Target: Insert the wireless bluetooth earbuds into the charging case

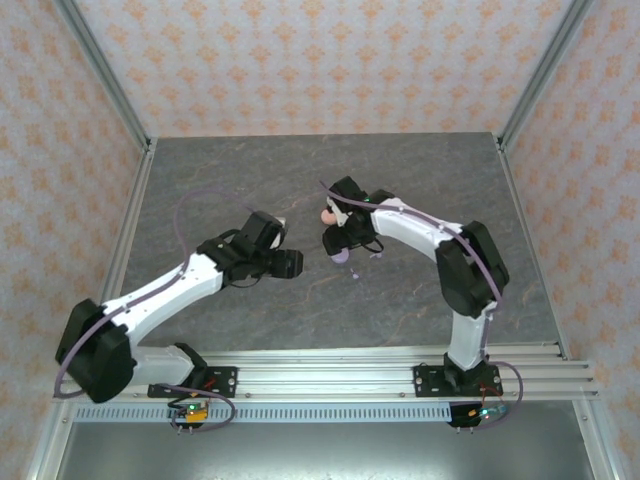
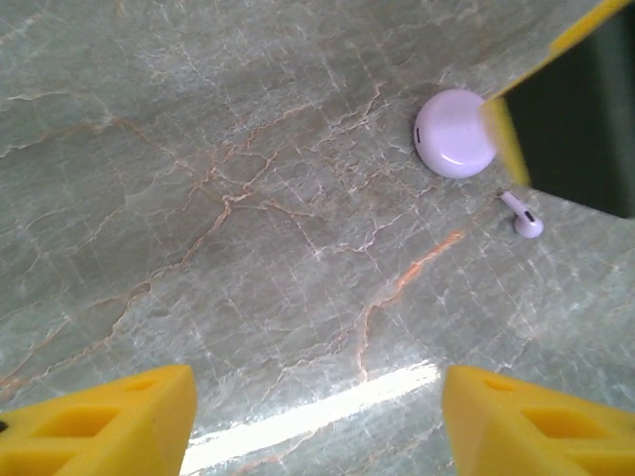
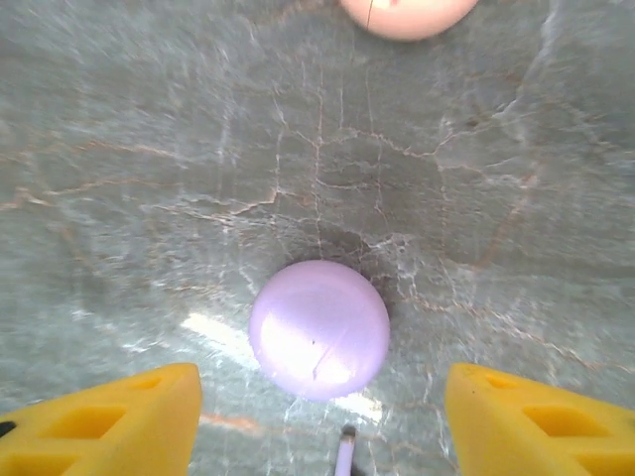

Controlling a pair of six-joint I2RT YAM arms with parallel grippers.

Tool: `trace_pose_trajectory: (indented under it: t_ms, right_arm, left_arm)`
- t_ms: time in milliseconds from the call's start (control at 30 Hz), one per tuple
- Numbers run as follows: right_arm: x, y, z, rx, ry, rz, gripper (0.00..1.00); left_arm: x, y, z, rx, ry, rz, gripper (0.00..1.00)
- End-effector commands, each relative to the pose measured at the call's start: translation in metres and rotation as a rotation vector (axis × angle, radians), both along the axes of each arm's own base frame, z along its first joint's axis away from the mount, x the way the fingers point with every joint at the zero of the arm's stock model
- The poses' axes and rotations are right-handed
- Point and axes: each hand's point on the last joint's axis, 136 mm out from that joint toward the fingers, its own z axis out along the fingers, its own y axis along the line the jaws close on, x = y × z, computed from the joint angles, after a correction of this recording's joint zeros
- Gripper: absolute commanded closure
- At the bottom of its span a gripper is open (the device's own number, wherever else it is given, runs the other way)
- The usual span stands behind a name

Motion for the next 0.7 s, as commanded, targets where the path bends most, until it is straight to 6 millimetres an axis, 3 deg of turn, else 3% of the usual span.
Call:
trace_pose_trajectory:
  t_ms: [0, 200, 367, 667]
  right_arm:
    - [-0.002, -0.017, 0.013, 0.020, -0.024, -0.104, 0.35]
    - [-0.011, -0.041, -0.011, 0.017, 0.041, -0.272, 0.55]
    - [-0.013, -0.044, -0.029, 0.041, 0.084, -0.346, 0.73]
    - [-0.006, -0.046, -0.055, -0.005, 0.132, -0.408, 0.85]
  left_arm:
    - [0.032, -0.019, 0.010, -0.036, -0.033, -0.009, 0.38]
    - [0.062, -0.045, -0.011, -0.068, 0.012, -0.029, 0.53]
    - [0.083, -0.054, -0.031, -0.100, 0.021, 0.015, 0.67]
    - [0.089, -0.069, -0.068, -0.130, 0.092, 0.013, 0.85]
